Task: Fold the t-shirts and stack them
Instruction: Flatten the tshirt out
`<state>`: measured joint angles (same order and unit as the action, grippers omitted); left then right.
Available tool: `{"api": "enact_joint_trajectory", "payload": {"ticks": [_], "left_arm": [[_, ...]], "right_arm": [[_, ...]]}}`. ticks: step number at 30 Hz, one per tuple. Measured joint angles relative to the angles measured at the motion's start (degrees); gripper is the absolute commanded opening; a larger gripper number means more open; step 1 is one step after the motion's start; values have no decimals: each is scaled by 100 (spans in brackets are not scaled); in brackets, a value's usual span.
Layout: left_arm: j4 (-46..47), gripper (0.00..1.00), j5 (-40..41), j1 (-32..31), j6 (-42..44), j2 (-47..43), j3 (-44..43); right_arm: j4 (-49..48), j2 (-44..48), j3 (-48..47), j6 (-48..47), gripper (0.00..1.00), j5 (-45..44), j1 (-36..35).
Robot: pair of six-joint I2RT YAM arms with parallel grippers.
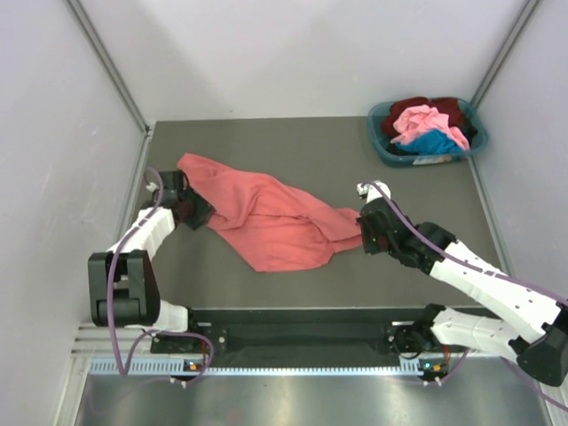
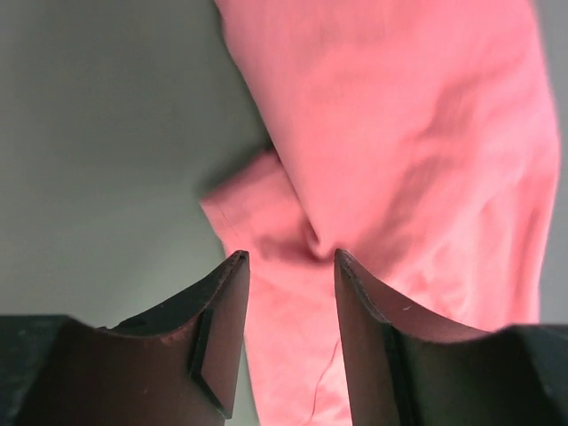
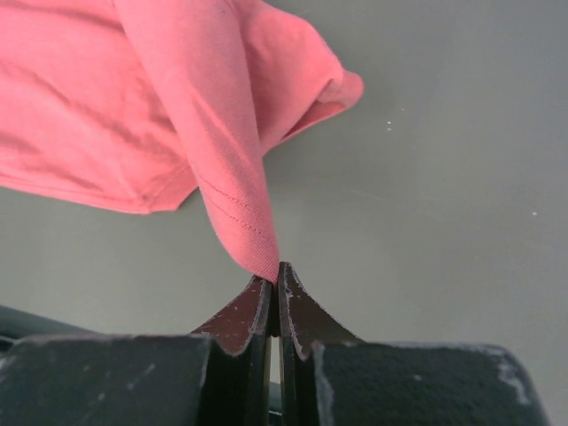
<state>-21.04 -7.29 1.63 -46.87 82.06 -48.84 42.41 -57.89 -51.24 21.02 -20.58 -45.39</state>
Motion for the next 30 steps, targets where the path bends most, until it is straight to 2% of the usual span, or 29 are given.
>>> {"api": "enact_joint_trajectory", "payload": {"ticks": [4,7,15,25,28,29,30], "left_arm": [[168,45,157,352,-22,-70,13],[535,41,76,483,-142,-173,398],[1047,40,-107,487,-358,-168,1045],[1519,38,-107,487,-435,201,1178],[1635,28,-107,485,-446,214,1196],[1657,19,-101,485,-446,219,1193],[1679,14,-83,487,-459,221,1193]], "right_arm": [[-9,68,0,59,0,131,-24],[-66,118,20,85,0,203,-57],[-85,133,22,129,0,271,-70],[-83,153,22,179,0,289,-111],[-85,153,22,210,0,286,-129],[-83,153,22,216,0,286,-138],[-85,153,22,221,0,289,-144]]}}
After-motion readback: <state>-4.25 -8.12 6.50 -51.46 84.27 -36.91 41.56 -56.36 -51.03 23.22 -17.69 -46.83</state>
